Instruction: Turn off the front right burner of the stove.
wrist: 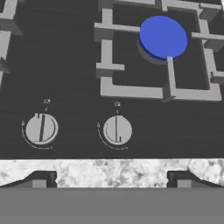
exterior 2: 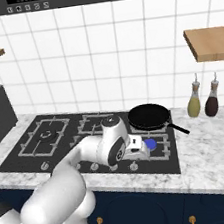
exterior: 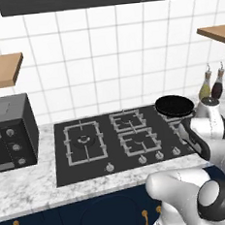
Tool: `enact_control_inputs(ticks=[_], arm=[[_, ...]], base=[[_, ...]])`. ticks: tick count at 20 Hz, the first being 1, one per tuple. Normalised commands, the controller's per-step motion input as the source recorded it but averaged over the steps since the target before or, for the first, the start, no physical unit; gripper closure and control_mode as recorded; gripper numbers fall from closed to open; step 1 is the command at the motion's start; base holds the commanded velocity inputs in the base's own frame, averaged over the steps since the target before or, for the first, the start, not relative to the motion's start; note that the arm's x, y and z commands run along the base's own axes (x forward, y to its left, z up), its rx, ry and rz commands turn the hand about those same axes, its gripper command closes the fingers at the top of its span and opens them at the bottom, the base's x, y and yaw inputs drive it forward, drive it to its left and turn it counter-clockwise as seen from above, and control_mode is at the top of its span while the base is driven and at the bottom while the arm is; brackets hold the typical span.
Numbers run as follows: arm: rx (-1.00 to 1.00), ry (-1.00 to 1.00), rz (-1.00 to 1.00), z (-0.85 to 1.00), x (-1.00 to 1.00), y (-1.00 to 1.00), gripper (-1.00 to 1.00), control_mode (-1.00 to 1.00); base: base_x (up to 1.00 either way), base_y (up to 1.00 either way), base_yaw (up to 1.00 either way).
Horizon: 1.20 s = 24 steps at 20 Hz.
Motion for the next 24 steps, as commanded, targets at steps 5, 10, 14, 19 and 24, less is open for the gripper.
enact_control_inputs(ticks=[5,10,14,19,24], arm=[[0.00,0.06,0.00,-0.31,0.18,-0.08,-1.00,-1.00],[0.01,0.03,0.00,-0.27,0.09,-0.17,-1.00,-1.00],[0.03,0.00,0.00,-0.22,0.19,-0.17,-1.00,-1.00],[0.00,0.01,0.00,-0.15,0.17,-0.02,-1.00,-1.00],[0.00,0.04,0.00,-0.16,0.01,0.00,-1.00,-1.00]], base=[[0.00,0.00,0.00],[0.00,0.00,0.00],[0.00,0.00,0.00],[0.00,0.00,0.00],[0.00,0.00,0.00]])
